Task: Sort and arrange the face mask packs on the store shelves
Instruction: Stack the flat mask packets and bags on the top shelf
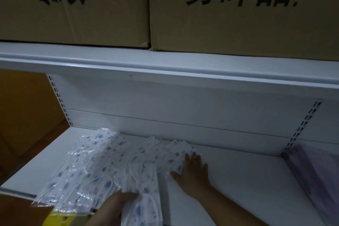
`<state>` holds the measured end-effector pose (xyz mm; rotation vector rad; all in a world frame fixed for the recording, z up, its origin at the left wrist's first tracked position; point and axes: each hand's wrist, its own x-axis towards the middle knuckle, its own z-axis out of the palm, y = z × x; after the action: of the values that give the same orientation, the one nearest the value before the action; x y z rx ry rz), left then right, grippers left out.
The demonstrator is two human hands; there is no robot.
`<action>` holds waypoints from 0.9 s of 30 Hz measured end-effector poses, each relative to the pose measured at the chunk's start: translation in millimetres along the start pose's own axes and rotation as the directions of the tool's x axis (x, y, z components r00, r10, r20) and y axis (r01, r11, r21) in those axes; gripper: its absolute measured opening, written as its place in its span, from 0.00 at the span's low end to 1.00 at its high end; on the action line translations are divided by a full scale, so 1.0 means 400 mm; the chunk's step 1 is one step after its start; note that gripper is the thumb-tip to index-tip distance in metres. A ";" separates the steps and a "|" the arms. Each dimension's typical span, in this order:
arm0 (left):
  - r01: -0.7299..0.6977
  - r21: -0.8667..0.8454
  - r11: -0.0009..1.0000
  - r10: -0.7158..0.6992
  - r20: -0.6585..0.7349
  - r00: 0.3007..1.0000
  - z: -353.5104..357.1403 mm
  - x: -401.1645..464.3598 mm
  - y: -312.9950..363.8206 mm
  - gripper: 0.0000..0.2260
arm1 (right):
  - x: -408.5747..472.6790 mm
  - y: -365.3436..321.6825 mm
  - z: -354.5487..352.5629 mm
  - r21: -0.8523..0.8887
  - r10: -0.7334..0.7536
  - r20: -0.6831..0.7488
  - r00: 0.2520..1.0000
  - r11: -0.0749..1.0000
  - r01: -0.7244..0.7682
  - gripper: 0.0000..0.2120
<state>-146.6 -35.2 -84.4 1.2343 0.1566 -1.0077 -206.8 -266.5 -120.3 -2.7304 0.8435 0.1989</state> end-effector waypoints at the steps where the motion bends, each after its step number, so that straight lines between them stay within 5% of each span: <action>1: 0.027 -0.009 1.000 -0.027 -0.009 1.000 -0.002 -0.003 -0.002 0.09 | 0.005 -0.003 0.007 -0.040 -0.015 -0.003 1.000 0.999 0.015 0.43; 7: 0.033 -0.039 0.999 -0.035 -0.047 0.998 -0.008 -0.005 0.002 0.14 | -0.004 0.033 0.007 -0.051 -0.132 -0.161 0.978 0.991 0.125 0.31; 15: 0.004 -0.032 0.999 -0.007 -0.082 0.997 0.022 0.007 0.010 0.15 | -0.109 0.026 -0.054 0.386 -0.177 -0.412 0.894 0.854 0.348 0.24; 18: 0.019 -0.029 0.999 -0.021 -0.047 0.999 0.026 0.011 0.008 0.16 | -0.153 0.001 -0.075 0.391 -0.198 -0.478 0.856 0.824 0.409 0.25; 20: 0.040 -0.056 0.998 -0.041 -0.017 0.999 0.029 0.013 0.005 0.16 | -0.176 -0.021 -0.081 0.235 -0.346 -0.513 0.786 0.824 0.516 0.26; 23: 0.077 -0.121 0.990 -0.066 0.089 0.994 0.026 0.000 0.001 0.22 | -0.196 -0.078 -0.060 0.093 -0.629 -0.217 0.746 0.747 0.658 0.36; 25: 0.050 -0.130 0.990 -0.031 0.146 0.989 0.019 -0.011 0.001 0.18 | -0.186 -0.094 -0.035 0.101 -0.667 0.011 0.745 0.742 0.663 0.41; 27: -0.012 -0.103 0.995 0.021 0.096 0.995 -0.009 -0.015 -0.005 0.19 | -0.172 -0.116 -0.020 0.123 -0.691 0.056 0.721 0.721 0.682 0.38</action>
<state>-150.0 -28.7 -83.6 1.0901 0.1205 -1.0309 -236.5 -195.6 -88.0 -2.7025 -0.2304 0.1258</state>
